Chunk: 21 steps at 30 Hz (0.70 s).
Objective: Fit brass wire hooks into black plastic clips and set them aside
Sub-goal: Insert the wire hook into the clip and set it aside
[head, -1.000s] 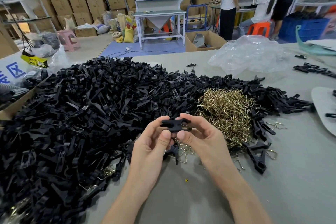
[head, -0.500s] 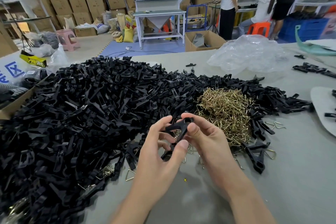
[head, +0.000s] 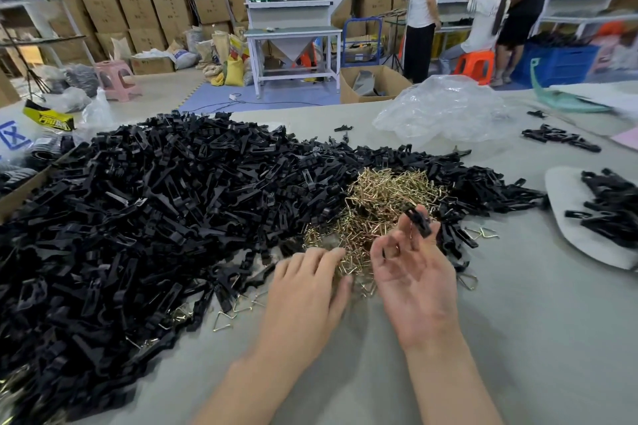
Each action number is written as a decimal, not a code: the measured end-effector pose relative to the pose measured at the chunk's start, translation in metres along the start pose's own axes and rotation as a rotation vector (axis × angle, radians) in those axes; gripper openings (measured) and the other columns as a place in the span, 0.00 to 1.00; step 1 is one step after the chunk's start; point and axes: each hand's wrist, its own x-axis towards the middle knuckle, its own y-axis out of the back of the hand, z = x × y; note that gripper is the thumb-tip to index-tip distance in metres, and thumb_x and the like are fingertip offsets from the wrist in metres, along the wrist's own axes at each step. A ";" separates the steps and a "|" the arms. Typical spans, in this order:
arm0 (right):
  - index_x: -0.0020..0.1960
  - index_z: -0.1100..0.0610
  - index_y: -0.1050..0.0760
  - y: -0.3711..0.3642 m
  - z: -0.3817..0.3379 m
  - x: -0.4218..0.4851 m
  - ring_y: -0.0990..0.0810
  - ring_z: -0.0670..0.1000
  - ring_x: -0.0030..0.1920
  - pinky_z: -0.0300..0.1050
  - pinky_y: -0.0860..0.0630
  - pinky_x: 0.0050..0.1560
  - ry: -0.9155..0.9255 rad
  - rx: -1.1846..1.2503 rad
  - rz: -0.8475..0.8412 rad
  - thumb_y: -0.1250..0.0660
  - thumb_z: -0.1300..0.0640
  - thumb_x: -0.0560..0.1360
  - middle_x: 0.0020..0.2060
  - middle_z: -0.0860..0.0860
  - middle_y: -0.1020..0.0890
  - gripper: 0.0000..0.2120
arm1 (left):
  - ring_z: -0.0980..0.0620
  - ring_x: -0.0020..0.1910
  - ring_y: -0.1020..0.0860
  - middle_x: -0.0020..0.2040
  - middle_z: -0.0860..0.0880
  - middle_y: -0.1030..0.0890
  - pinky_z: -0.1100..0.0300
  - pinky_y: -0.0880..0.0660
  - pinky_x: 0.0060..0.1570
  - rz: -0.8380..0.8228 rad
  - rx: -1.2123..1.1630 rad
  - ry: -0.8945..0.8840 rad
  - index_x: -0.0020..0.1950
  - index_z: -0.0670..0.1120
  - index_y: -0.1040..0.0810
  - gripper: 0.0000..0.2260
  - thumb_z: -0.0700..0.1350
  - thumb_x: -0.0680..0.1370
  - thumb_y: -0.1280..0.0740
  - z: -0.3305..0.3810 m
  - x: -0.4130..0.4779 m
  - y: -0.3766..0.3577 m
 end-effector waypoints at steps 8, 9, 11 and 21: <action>0.50 0.53 0.15 0.014 -0.013 -0.007 0.18 0.48 0.38 0.45 0.18 0.43 -0.013 -0.019 -0.006 0.42 0.55 0.86 0.43 0.52 0.15 0.17 | 0.53 0.60 0.25 0.59 0.56 0.24 0.55 0.36 0.56 -0.132 0.152 0.136 0.65 0.58 0.29 0.13 0.58 0.83 0.44 0.017 0.034 -0.012; 0.50 0.53 0.15 0.015 -0.013 -0.007 0.18 0.48 0.38 0.45 0.18 0.43 -0.015 -0.026 -0.003 0.42 0.55 0.86 0.43 0.51 0.15 0.17 | 0.54 0.60 0.25 0.58 0.57 0.23 0.56 0.36 0.56 -0.124 0.129 0.138 0.64 0.58 0.28 0.12 0.57 0.83 0.44 0.016 0.034 -0.010; 0.50 0.53 0.14 0.014 -0.012 -0.006 0.18 0.48 0.39 0.45 0.18 0.44 -0.017 -0.052 -0.007 0.42 0.54 0.86 0.43 0.51 0.16 0.17 | 0.55 0.59 0.24 0.58 0.57 0.21 0.56 0.35 0.56 -0.085 0.065 0.130 0.62 0.57 0.25 0.10 0.54 0.83 0.42 0.012 0.028 -0.007; 0.53 0.54 0.16 0.004 0.000 0.002 0.17 0.49 0.45 0.47 0.17 0.52 -0.090 -0.259 -0.021 0.32 0.50 0.75 0.45 0.51 0.17 0.11 | 0.61 0.42 0.24 0.41 0.62 0.21 0.53 0.27 0.48 0.089 -0.479 0.343 0.44 0.58 0.26 0.07 0.56 0.77 0.30 -0.002 0.010 0.004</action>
